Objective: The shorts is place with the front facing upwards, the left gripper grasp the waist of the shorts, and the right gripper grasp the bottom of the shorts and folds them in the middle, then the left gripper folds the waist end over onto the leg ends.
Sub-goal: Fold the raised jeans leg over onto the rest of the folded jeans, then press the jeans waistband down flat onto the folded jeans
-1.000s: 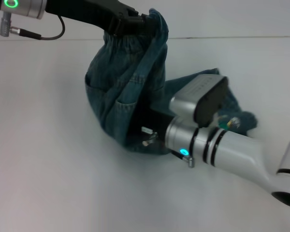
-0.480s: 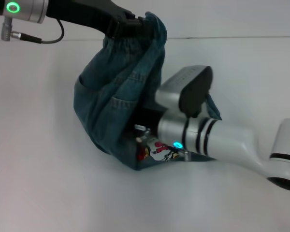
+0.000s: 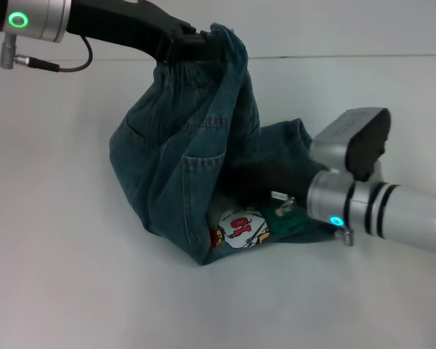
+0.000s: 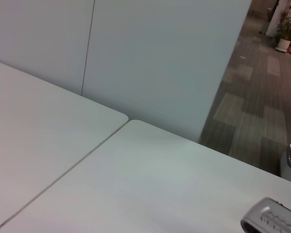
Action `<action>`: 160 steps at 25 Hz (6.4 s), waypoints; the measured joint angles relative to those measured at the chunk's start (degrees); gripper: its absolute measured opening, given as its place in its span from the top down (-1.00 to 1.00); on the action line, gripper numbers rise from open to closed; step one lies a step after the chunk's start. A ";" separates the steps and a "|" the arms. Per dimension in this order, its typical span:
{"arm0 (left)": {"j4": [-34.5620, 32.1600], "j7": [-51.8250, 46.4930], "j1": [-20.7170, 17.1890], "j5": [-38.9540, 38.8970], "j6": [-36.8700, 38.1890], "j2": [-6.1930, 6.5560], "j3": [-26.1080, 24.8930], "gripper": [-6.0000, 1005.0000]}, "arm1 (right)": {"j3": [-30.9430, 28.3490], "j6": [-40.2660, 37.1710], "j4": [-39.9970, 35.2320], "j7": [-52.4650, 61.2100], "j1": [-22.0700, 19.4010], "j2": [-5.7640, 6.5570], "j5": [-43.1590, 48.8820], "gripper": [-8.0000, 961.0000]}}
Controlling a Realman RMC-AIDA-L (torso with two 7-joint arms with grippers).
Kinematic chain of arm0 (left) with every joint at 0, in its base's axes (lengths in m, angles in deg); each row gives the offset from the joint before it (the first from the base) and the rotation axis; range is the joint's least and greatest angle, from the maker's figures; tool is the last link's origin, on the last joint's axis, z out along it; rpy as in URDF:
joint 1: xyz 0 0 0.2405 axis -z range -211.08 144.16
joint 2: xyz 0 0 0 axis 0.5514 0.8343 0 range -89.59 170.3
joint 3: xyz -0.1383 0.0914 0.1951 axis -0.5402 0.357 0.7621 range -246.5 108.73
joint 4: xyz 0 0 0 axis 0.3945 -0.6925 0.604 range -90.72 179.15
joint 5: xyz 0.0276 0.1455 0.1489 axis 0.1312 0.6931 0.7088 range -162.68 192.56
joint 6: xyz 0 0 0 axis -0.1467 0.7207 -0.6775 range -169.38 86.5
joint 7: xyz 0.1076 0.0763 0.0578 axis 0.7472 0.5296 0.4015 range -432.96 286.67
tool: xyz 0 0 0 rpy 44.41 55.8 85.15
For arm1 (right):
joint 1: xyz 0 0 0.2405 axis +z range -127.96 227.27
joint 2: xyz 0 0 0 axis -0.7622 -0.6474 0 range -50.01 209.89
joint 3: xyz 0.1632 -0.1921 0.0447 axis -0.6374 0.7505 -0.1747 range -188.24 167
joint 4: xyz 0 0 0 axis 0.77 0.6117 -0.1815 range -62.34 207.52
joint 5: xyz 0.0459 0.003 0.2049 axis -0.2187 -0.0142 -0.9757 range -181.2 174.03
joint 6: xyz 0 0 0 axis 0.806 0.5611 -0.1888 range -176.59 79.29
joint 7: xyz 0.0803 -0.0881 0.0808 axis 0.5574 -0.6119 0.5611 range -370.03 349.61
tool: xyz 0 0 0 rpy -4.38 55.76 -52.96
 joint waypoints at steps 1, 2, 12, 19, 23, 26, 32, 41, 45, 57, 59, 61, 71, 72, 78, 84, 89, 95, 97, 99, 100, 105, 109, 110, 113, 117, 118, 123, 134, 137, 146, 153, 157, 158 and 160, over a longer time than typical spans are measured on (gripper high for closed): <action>0.00 0.02 0.00 0.01 -0.01 -0.03 0.03 0.87 | -0.13 -0.17 -0.79 0.31 -0.29 0.04 0.09 0.97; 0.01 0.04 0.00 0.02 -0.01 -0.11 0.07 0.88 | -0.39 -0.31 -1.67 0.60 -0.56 0.09 0.00 0.97; 0.83 1.15 -0.43 -0.98 0.58 -3.28 0.37 0.85 | -2.28 -2.84 -6.86 5.21 3.46 0.34 -0.08 0.97; 1.72 2.51 -1.26 -1.24 0.34 -5.42 1.61 0.82 | -4.22 -0.13 -7.67 5.58 5.25 0.26 -3.85 0.97; 3.31 3.86 -1.42 -1.26 -0.02 -6.02 1.61 0.81 | -4.54 0.29 -9.66 5.98 5.21 0.44 -6.08 0.97; 4.66 4.42 -1.36 -1.27 -1.00 -6.04 1.59 0.80 | -4.36 0.60 -11.42 6.89 4.65 0.56 -6.15 0.96; 6.62 5.20 -1.46 -1.30 -3.27 -6.06 1.60 0.78 | -5.12 -0.10 -15.26 8.91 1.20 0.78 -7.89 0.97; 11.71 6.38 -0.22 -1.25 -9.27 -6.38 5.77 0.75 | -5.26 -12.32 -17.88 11.34 -7.34 1.71 -24.73 0.97; 12.66 6.24 -0.02 -1.43 -12.79 -7.38 10.40 0.74 | -5.28 -17.88 -17.96 11.36 -10.65 2.10 -29.85 0.97; 22.72 4.80 4.14 -6.48 -24.27 -8.12 24.04 0.70 | -5.09 -18.17 -18.09 11.63 -12.57 2.11 -32.36 0.97; 22.88 4.66 4.17 -7.35 -25.53 -8.08 25.94 0.55 | -4.97 -17.82 -18.09 11.46 -12.51 1.91 -32.37 0.97; 22.78 4.64 4.15 -7.38 -25.97 -8.08 26.58 0.40 | -4.85 -17.29 -18.09 11.34 -12.37 1.78 -32.33 0.97; 11.66 1.08 -2.13 -6.69 -20.62 -6.20 25.30 -0.32 | -4.59 -15.84 -18.08 11.19 -12.18 1.68 -32.07 0.97; 9.54 0.23 -3.39 -5.84 -19.16 -5.85 24.47 -0.38 | -4.58 -15.80 -18.09 11.18 -12.28 1.74 -32.08 0.97; 2.68 -0.93 -8.12 2.93 -12.01 -5.84 15.74 -0.69 | -4.23 -14.38 -18.09 11.16 -12.53 1.90 -32.04 0.96; 0.91 -0.65 -11.13 8.79 -11.41 -5.92 15.62 -0.86 | -4.02 -14.12 -18.08 11.16 -12.45 1.84 -31.99 0.95; -3.44 3.81 -14.23 10.78 -11.62 -7.53 18.96 -0.85 | -4.04 -13.79 -18.09 11.16 -12.13 1.79 -31.99 0.94; -7.44 11.42 -18.04 10.31 -15.28 -8.18 24.21 -0.82 | -4.05 -13.57 -18.08 11.16 -12.28 1.66 -32.21 0.93; -7.93 12.45 -18.86 9.98 -17.11 -8.18 25.94 -0.81 | -4.15 -13.46 -18.08 11.16 -12.47 1.65 -32.29 0.92; -7.88 13.12 -19.17 9.90 -18.63 -8.18 27.38 -0.80 | -4.33 -13.23 -18.08 11.13 -12.55 1.60 -32.32 0.92; -7.76 13.26 -19.30 9.89 -19.29 -8.17 27.98 -0.79 | -4.41 -13.11 -18.09 11.11 -12.55 1.59 -32.33 0.92; -7.57 13.70 -19.57 7.66 -21.63 -8.16 30.68 -0.77 | -4.48 -12.43 -18.08 10.94 -12.56 1.57 -32.38 0.91; -7.73 14.58 -19.63 5.37 -22.11 -8.16 31.17 -0.75 | -4.51 -12.03 -18.09 10.44 -12.48 1.57 -32.44 0.90; -7.73 14.83 -19.64 4.95 -22.27 -8.16 31.22 -0.74 | -4.51 -11.81 -18.09 10.37 -12.42 1.57 -32.44 0.90; -7.56 15.69 -19.66 4.53 -22.83 -8.16 31.52 -0.73 | -4.53 -11.31 -18.09 9.97 -12.29 1.57 -32.44 0.89; -6.65 17.04 -19.67 3.38 -24.27 -8.16 32.79 -0.70 | -4.58 -10.55 -18.09 9.48 -12.18 1.57 -32.74 0.88; -6.29 17.21 -19.64 3.03 -24.78 -8.16 33.19 -0.70 | -4.58 -10.41 -18.08 9.32 -12.17 1.57 -32.88 0.88; -3.83 18.69 -19.04 1.95 -27.50 -8.16 35.31 -0.60 | -4.58 -10.06 -18.04 8.90 -12.09 1.50 -33.04 0.87; -2.44 21.85 -18.43 -0.63 -27.95 -8.15 36.36 0.14 | -4.58 -9.29 -18.04 8.67 -12.27 1.48 -33.05 0.85; -2.45 21.86 -18.29 -0.65 -27.63 -8.03 36.18 0.36 | -4.58 -9.19 -17.78 8.23 -12.39 1.44 -33.05 0.84; -2.62 21.74 -16.43 -6.46 -26.48 -7.65 32.39 0.79 | -4.58 -9.25 -17.84 8.16 -12.91 1.36 -33.05 0.82; 4.90 21.40 -10.22 -12.95 -34.21 -7.70 29.47 0.80 | -4.58 -9.66 -17.86 8.08 -13.33 1.19 -33.05 0.81; 12.76 21.53 -5.22 -15.11 -39.92 -7.95 30.12 0.80 | -4.58 -9.78 -17.97 8.03 -13.47 0.89 -33.05 0.80; 14.28 21.64 -4.13 -15.56 -41.16 -8.04 30.43 0.80 | -4.58 -9.80 -17.85 7.94 -13.49 0.88 -33.05 0.80; 16.49 21.75 -2.54 -16.65 -43.40 -8.16 31.56 0.80 | -4.58 -9.81 -17.60 7.63 -13.57 0.85 -33.05 0.80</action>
